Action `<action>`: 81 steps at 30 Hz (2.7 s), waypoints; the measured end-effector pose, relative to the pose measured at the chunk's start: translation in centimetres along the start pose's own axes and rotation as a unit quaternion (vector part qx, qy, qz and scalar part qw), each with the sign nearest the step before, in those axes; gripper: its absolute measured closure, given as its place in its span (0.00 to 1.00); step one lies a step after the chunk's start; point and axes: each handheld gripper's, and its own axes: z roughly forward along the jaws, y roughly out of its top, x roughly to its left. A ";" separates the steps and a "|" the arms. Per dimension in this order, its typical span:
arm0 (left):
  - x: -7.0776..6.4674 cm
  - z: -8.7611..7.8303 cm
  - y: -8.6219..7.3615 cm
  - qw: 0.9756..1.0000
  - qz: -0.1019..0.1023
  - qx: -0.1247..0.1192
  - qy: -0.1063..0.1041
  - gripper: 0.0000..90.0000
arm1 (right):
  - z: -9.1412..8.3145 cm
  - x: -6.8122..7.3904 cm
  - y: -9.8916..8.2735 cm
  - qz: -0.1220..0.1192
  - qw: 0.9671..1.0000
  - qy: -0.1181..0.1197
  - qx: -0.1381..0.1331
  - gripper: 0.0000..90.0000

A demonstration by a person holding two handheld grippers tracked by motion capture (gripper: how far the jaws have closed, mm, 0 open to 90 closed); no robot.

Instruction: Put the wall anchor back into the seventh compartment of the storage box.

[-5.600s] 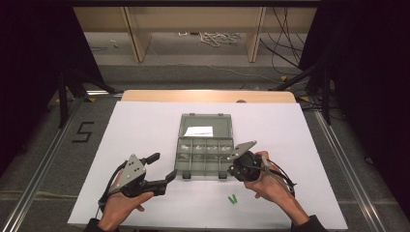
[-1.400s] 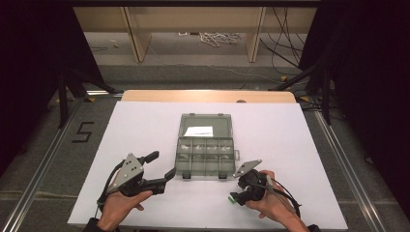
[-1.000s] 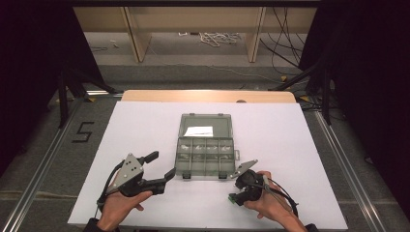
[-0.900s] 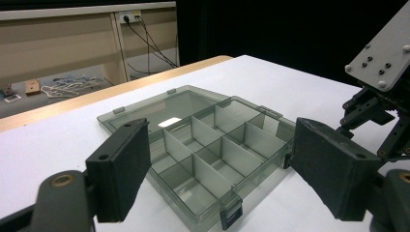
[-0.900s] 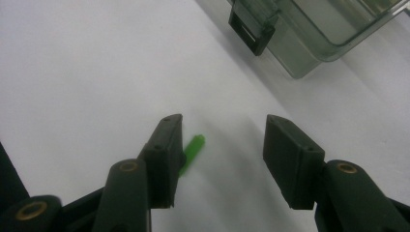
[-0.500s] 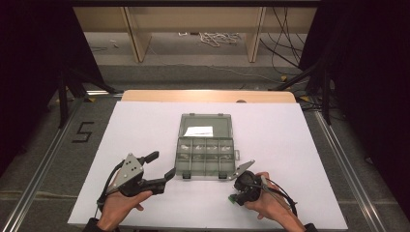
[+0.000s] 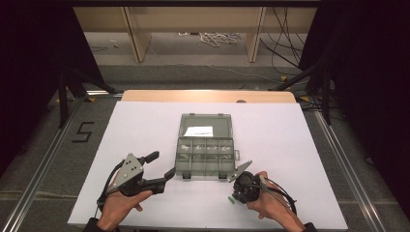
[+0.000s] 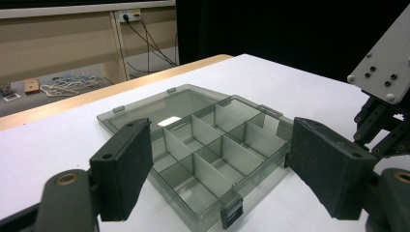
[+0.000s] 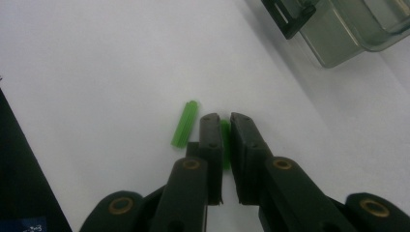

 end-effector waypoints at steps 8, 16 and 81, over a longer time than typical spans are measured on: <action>0.0 0.0 0.0 1.000 -0.002 -0.001 0.001 0.26 | -0.3 0.1 0.3 -0.005 1.000 -0.004 0.001 0.94; 0.1 0.0 0.0 1.000 0.005 -0.002 0.001 0.26 | -1.4 0.0 0.8 -0.014 1.000 -0.010 -0.019 0.94; 0.2 -0.1 0.1 1.000 0.002 -0.007 0.003 0.26 | -1.3 -1.5 8.9 -0.049 0.992 -0.045 -0.103 0.51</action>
